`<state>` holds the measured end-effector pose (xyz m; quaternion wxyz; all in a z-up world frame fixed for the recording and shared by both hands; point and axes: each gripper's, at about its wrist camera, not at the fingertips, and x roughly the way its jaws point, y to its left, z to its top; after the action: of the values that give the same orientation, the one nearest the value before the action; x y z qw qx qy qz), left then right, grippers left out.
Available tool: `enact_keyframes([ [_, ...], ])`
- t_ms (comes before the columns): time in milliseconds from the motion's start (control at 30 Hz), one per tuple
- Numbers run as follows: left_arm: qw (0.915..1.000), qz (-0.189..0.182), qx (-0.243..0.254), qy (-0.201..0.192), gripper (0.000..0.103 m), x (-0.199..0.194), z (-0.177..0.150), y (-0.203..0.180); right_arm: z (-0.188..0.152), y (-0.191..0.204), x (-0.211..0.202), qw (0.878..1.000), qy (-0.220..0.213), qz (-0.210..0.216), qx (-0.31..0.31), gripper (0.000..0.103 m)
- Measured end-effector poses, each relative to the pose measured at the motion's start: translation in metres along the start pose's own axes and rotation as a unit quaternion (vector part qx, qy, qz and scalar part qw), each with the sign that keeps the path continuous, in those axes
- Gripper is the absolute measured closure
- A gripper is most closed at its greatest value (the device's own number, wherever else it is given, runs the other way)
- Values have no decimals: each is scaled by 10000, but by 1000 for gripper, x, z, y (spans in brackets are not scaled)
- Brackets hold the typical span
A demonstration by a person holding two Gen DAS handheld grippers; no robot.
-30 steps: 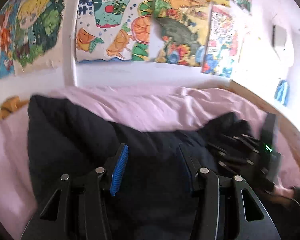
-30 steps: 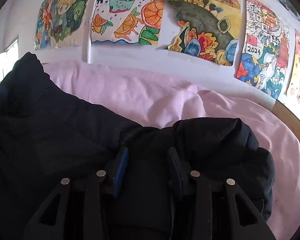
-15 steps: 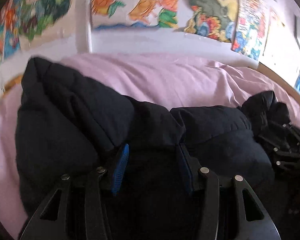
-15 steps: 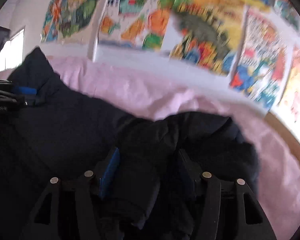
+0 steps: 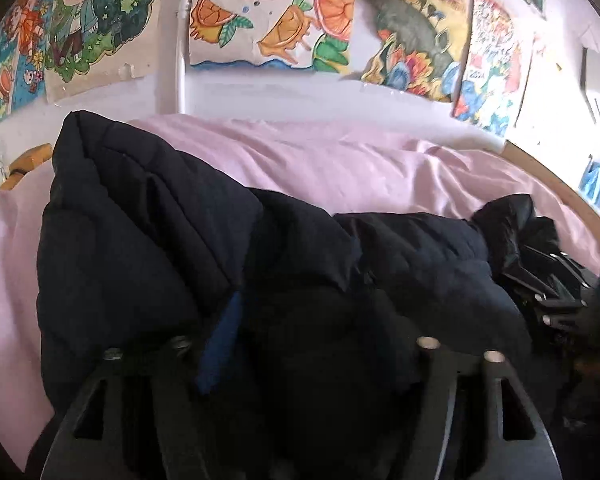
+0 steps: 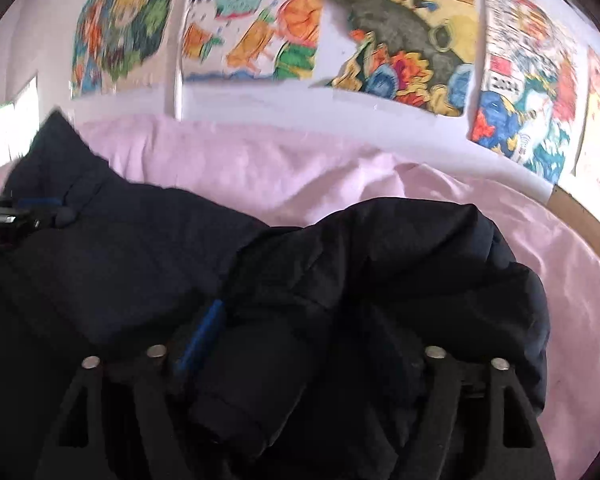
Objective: Fold large clothes
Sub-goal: 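Release the jacket with both grippers and lift them away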
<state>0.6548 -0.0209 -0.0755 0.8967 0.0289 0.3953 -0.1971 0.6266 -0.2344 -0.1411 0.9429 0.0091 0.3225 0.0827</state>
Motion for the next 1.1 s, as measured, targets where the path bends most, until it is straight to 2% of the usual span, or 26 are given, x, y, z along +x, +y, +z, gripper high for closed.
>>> enact_keyframes([
  [67, 9999, 109, -35, 82, 32, -4, -2, -1, 5, -8, -7, 9996, 20, 201, 184, 18],
  [133, 9993, 6, -344, 157, 32, -13, -3, 3, 7, -8, -21, 9996, -64, 196, 193, 17],
  [267, 9972, -224, -702, 149, 27, -28, 0, 7, 9, 5, -51, 9989, -304, 308, -186, 13],
  [433, 9989, 68, -396, 236, 26, -32, -2, -3, 7, 18, -61, 9971, -285, 305, -638, 12],
  [567, 9984, -26, -461, 330, 25, -37, -1, -6, 8, 12, -64, 9980, -264, 349, -458, 11],
  [833, 9977, 11, -428, 522, 25, -49, -3, -13, 15, 3, -79, 9990, -138, 419, -115, 10],
  [967, 9975, -53, -222, 675, 25, -80, -3, -23, 22, 1, -110, 9985, -25, 510, -173, 10],
  [1100, 9981, -130, 53, 605, 24, -124, -7, -42, 33, 2, -161, 9978, 65, 595, -276, 10],
])
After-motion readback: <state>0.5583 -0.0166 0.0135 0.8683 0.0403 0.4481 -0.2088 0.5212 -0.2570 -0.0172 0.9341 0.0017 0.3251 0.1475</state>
